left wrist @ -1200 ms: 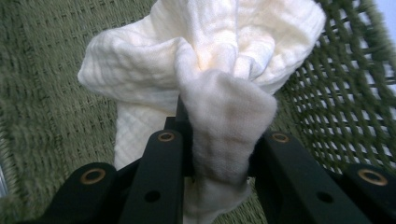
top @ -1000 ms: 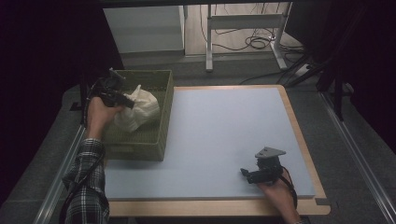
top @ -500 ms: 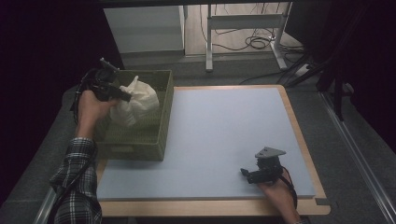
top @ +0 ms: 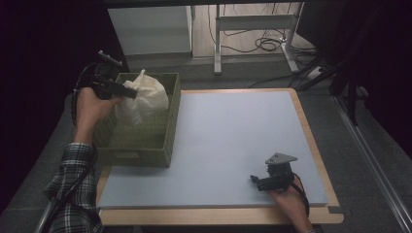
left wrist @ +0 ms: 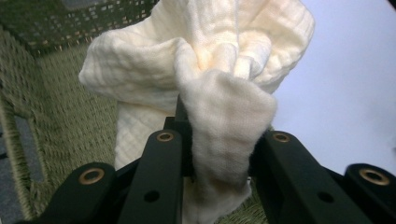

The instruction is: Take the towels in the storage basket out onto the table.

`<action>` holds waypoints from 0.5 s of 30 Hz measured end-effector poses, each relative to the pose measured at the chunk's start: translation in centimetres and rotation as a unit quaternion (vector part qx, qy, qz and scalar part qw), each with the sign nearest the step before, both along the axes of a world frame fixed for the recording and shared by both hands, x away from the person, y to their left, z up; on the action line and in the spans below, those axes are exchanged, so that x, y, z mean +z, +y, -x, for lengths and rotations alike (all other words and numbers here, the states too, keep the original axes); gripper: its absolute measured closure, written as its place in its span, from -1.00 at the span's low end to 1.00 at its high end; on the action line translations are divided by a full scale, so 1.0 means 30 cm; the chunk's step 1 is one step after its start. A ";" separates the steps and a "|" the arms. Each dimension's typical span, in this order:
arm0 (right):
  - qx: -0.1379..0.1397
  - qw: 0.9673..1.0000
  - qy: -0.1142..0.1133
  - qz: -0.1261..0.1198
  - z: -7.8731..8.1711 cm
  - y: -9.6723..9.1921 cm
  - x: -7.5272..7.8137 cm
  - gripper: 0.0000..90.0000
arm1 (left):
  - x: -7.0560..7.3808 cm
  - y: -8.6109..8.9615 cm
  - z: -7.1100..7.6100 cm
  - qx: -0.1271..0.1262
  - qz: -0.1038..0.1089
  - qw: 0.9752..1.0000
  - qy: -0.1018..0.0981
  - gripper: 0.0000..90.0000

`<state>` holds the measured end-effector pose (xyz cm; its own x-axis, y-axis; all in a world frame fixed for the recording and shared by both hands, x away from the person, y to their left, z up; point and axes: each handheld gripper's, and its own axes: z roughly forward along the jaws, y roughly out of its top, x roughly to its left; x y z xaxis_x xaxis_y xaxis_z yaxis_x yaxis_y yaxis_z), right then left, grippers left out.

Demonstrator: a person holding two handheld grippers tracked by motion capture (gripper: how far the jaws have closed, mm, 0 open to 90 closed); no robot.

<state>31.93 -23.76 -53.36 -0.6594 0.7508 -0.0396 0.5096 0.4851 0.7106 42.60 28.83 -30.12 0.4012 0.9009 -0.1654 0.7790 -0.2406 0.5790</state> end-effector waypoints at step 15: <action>0.001 1.000 0.001 0.000 0.000 -0.001 0.001 -0.86 | 0.088 -0.161 0.002 -0.053 0.008 0.998 -0.024 0.68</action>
<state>31.92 -23.78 -53.35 -0.6611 0.7493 -0.0382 0.5102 0.4863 0.7094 42.52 23.99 -27.50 0.5027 0.8498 -0.1585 0.7208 -0.3108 0.6195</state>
